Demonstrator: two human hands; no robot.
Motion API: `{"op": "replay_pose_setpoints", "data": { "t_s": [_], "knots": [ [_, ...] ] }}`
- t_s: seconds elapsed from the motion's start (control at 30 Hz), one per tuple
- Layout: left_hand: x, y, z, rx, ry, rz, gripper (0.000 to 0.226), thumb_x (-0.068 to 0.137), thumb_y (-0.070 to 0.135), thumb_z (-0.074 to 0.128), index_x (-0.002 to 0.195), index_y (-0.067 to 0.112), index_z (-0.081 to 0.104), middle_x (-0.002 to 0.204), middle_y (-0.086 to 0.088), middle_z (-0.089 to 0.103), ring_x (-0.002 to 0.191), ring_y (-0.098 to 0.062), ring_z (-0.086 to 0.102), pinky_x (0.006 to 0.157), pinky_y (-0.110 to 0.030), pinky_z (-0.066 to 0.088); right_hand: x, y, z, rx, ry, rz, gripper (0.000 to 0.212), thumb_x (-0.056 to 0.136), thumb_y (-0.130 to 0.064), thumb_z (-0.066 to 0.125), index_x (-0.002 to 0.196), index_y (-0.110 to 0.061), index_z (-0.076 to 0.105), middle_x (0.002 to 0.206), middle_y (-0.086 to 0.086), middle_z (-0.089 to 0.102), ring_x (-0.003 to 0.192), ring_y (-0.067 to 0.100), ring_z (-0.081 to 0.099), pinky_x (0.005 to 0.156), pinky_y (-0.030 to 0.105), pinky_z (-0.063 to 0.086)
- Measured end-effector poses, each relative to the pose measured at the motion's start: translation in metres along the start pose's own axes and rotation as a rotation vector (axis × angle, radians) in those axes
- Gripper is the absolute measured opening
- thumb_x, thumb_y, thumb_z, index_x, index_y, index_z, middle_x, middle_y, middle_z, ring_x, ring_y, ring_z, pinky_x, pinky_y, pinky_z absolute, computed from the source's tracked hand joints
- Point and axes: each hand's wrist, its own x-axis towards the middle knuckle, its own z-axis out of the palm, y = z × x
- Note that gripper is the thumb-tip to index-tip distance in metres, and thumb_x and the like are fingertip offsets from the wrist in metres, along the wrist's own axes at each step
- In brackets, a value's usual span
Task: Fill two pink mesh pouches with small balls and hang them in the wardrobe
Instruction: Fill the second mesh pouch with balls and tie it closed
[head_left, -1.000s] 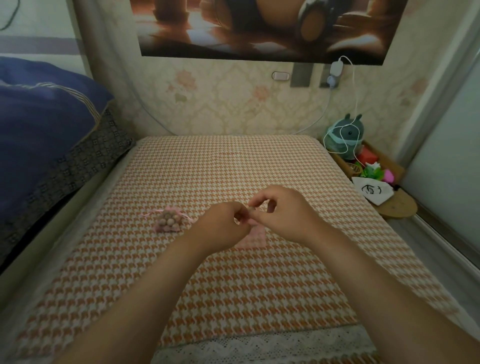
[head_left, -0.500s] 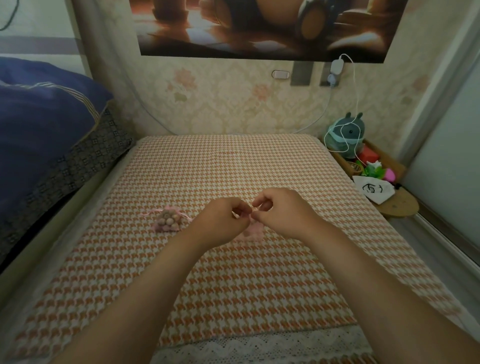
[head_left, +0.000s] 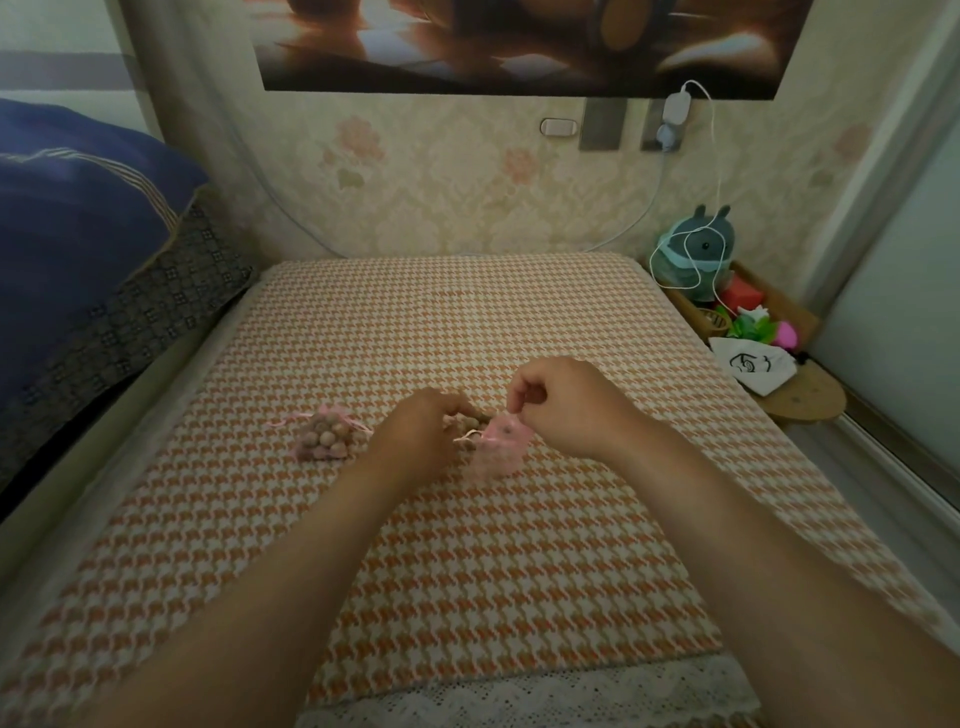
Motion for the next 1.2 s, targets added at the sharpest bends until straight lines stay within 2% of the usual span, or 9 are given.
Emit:
{"op": "replay_pose_setpoints", "data": {
  "t_s": [0.13,0.3,0.43,0.6,0.73,0.83,0.9,1.03,1.2],
  "knots": [
    [0.003,0.003,0.012,-0.035,-0.036,0.014,0.021,0.088,0.009,0.065,0.098,0.023,0.076,0.108,0.013,0.066,0.094,-0.012,0.065,0.084,-0.028,0.051,0.000,0.000,-0.001,0.036,0.006,-0.040,0.037,0.084,0.002,0.057,0.068,-0.030,0.067,0.082,-0.009,0.072,0.076,0.013,0.067,0.072,0.040,0.060],
    [0.006,-0.002,0.018,-0.048,-0.042,0.031,0.010,0.087,0.017,0.070,0.092,0.020,0.079,0.102,0.005,0.076,0.130,-0.010,0.052,0.103,-0.033,0.047,0.000,-0.002,0.000,0.065,-0.083,-0.039,0.033,0.084,0.004,0.058,0.074,-0.020,0.078,0.070,-0.003,0.071,0.047,0.005,0.050,0.047,0.023,0.044],
    [0.005,-0.005,0.017,-0.009,-0.076,0.029,0.010,0.086,0.024,0.074,0.094,0.021,0.079,0.087,0.005,0.075,0.089,-0.011,0.068,0.078,-0.029,0.053,-0.001,-0.003,0.001,0.098,-0.072,-0.019,0.031,0.087,-0.001,0.060,0.079,-0.022,0.081,0.061,-0.011,0.067,0.036,0.001,0.043,0.039,0.015,0.036],
    [0.001,0.009,-0.003,-0.221,0.082,-0.047,0.014,0.088,0.033,0.073,0.099,0.024,0.072,0.090,0.013,0.070,0.084,-0.005,0.065,0.071,-0.023,0.050,-0.001,-0.004,0.004,0.108,-0.067,0.012,0.026,0.091,-0.009,0.063,0.091,-0.026,0.083,0.066,-0.012,0.070,0.042,0.002,0.051,0.045,0.020,0.044],
    [-0.012,0.030,-0.032,-0.338,0.265,-0.016,0.011,0.087,0.038,0.072,0.094,0.030,0.070,0.088,0.014,0.069,0.079,-0.003,0.064,0.069,-0.020,0.050,-0.003,-0.008,0.006,0.101,-0.083,0.018,0.027,0.092,-0.009,0.062,0.103,-0.024,0.081,0.103,-0.007,0.077,0.083,0.002,0.065,0.071,0.017,0.050],
    [-0.022,0.037,-0.041,-0.315,0.206,0.069,0.009,0.083,0.040,0.075,0.088,0.035,0.070,0.093,0.016,0.068,0.085,-0.003,0.063,0.073,-0.022,0.051,-0.004,-0.012,0.005,0.108,-0.089,0.023,0.025,0.092,-0.010,0.063,0.105,-0.022,0.081,0.091,-0.012,0.076,0.072,-0.007,0.062,0.064,0.012,0.045],
    [-0.025,0.039,-0.039,-0.237,0.143,0.119,0.008,0.082,0.041,0.076,0.087,0.038,0.070,0.098,0.015,0.064,0.090,-0.003,0.060,0.076,-0.024,0.050,-0.004,-0.013,0.006,0.112,-0.082,0.030,0.023,0.093,-0.013,0.063,0.103,-0.024,0.081,0.080,-0.011,0.074,0.071,-0.001,0.068,0.064,0.023,0.056],
    [-0.022,0.041,-0.034,-0.104,0.095,0.153,0.012,0.082,0.042,0.075,0.093,0.038,0.072,0.102,0.014,0.059,0.092,-0.003,0.056,0.079,-0.028,0.050,-0.003,-0.011,0.010,0.090,-0.077,0.032,0.019,0.092,-0.014,0.063,0.097,-0.019,0.081,0.090,0.005,0.078,0.086,0.023,0.073,0.081,0.046,0.062],
    [-0.021,0.043,-0.034,-0.038,-0.010,0.130,0.016,0.079,0.046,0.077,0.092,0.038,0.072,0.100,0.014,0.060,0.088,-0.005,0.059,0.081,-0.038,0.055,-0.001,-0.005,0.011,0.107,-0.077,0.007,0.025,0.093,-0.012,0.063,0.105,-0.025,0.080,0.099,-0.007,0.077,0.088,0.007,0.069,0.077,0.024,0.057]
  ]
}}
